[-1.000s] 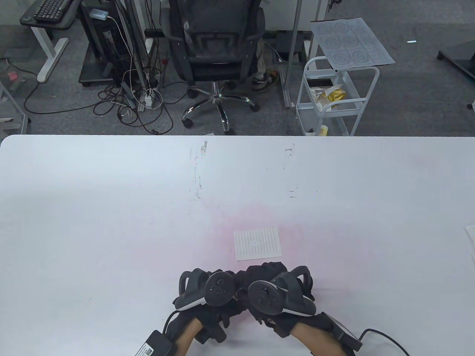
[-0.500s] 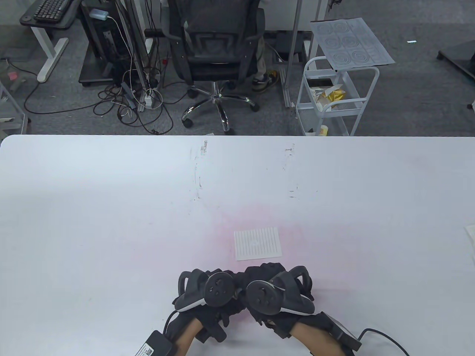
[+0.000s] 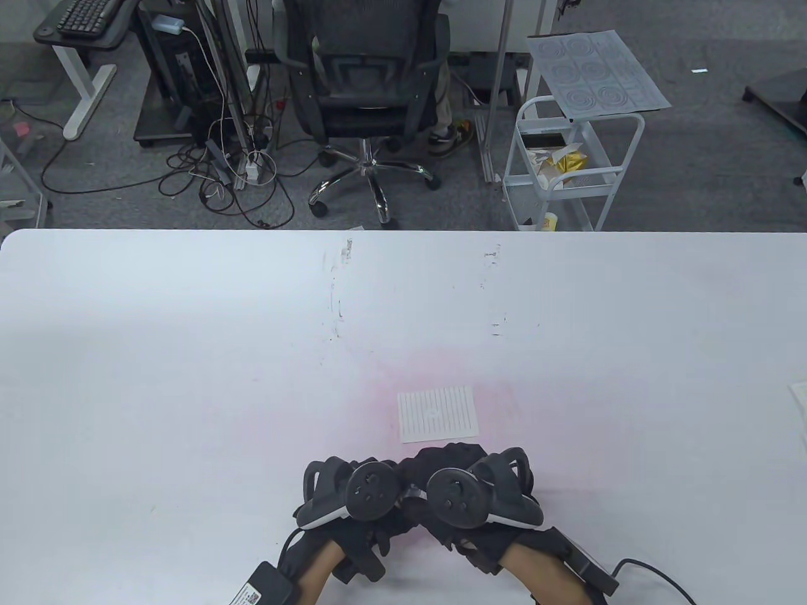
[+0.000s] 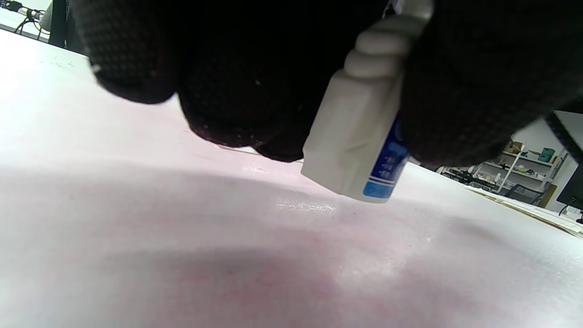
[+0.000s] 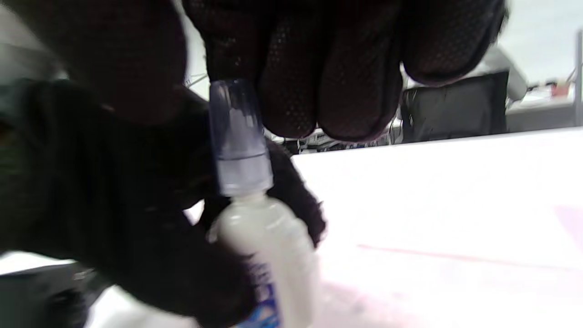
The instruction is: Brush correction fluid to cover black text
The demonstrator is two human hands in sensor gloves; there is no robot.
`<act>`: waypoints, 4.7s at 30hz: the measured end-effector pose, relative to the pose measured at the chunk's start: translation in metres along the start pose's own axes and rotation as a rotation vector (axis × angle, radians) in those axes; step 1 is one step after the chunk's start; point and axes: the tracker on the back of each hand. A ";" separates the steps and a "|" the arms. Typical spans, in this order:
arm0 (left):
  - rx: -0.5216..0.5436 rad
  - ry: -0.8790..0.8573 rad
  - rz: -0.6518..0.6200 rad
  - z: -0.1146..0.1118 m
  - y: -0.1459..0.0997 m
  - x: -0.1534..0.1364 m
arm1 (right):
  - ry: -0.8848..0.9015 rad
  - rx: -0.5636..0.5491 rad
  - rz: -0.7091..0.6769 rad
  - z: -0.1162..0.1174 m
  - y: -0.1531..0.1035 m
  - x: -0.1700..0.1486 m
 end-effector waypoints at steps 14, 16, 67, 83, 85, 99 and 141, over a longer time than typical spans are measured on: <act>0.010 -0.008 -0.008 0.002 -0.001 0.000 | -0.023 -0.052 0.038 0.004 0.002 -0.009; 0.016 -0.014 -0.007 0.004 -0.001 -0.001 | 0.036 -0.013 0.022 0.005 0.003 -0.008; 0.056 -0.041 0.020 0.012 -0.003 -0.004 | 0.046 -0.028 0.143 0.022 0.005 -0.017; 0.100 -0.079 0.034 0.020 -0.006 -0.008 | 0.162 -0.043 0.091 0.039 0.008 -0.028; 0.097 -0.084 0.034 0.020 -0.005 -0.009 | 0.152 -0.066 0.042 0.040 0.009 -0.030; 0.126 0.122 0.118 0.026 -0.012 -0.011 | 0.041 -0.273 0.034 0.031 0.009 -0.049; 0.190 0.299 0.432 0.048 -0.033 -0.070 | -0.170 -0.381 0.911 0.015 0.005 -0.254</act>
Point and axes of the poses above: the tracker on the back of each hand, its own x axis roughly to the thumb side, its own y axis roughly from the wrist to the fingertips, z = x × y, and after that the axes turned 3 degrees about -y, right-handed
